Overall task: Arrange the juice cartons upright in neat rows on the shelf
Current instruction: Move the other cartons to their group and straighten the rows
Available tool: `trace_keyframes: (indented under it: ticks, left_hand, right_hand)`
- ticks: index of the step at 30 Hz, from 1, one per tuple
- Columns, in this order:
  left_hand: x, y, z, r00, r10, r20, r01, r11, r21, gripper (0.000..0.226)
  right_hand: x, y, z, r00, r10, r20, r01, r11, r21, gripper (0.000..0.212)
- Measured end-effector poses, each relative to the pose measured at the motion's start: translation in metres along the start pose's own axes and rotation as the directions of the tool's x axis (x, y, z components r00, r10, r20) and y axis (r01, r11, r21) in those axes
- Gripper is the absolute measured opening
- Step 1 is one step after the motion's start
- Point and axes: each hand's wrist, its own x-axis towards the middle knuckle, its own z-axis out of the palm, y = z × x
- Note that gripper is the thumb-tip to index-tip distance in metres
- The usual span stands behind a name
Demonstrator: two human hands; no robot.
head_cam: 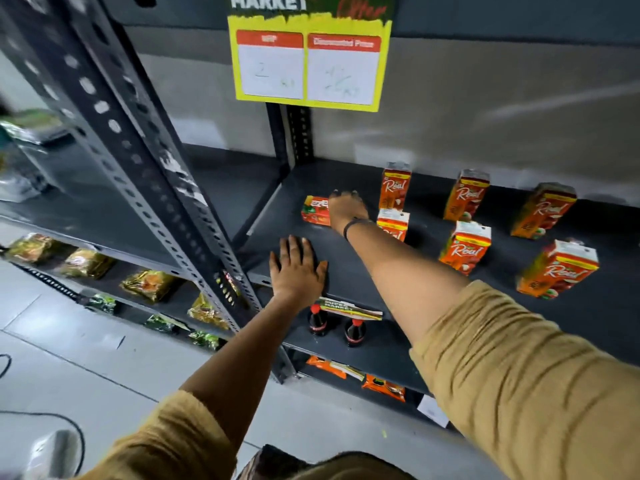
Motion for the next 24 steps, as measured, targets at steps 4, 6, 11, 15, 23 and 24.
trace_keyframes:
  ticks: [4, 6, 11, 15, 23, 24]
  left_hand:
    - [0.001, -0.001, 0.000, 1.000, -0.004, 0.006, 0.004, 1.000, -0.005, 0.066]
    - [0.001, -0.001, 0.000, 1.000, -0.012, 0.007, 0.012, 1.000, -0.007, 0.066]
    - [0.000, 0.000, 0.000, 1.000, -0.012, -0.008, 0.012, 1.000, -0.003, 0.065]
    - [-0.001, 0.000, -0.002, 1.000, -0.010, 0.000, 0.010, 1.000, -0.001, 0.065]
    - [-0.002, 0.000, -0.002, 1.000, -0.006, 0.005, 0.006, 1.000, -0.005, 0.064]
    - [-0.003, 0.000, -0.002, 1.000, -0.008, 0.006, 0.008, 1.000, -0.005, 0.064]
  right_hand:
    - [0.004, -0.002, 0.003, 0.998, 0.057, -0.025, -0.057, 0.998, -0.008, 0.043]
    - [0.003, -0.005, 0.001, 0.996, 0.083, -0.035, -0.082, 0.996, 0.020, 0.041]
    - [-0.002, -0.012, 0.000, 0.981, 0.186, -0.050, -0.168, 0.953, 0.252, 0.047]
    - [-0.012, -0.020, -0.007, 0.954, 0.274, -0.122, -0.197, 0.879, 0.435, 0.049]
    - [-0.061, -0.017, -0.010, 0.928, 0.330, -0.171, -0.052, 0.569, 0.820, 0.050]
    - [-0.075, -0.016, -0.009, 0.931, 0.328, -0.161, -0.010, 0.462, 0.887, 0.043]
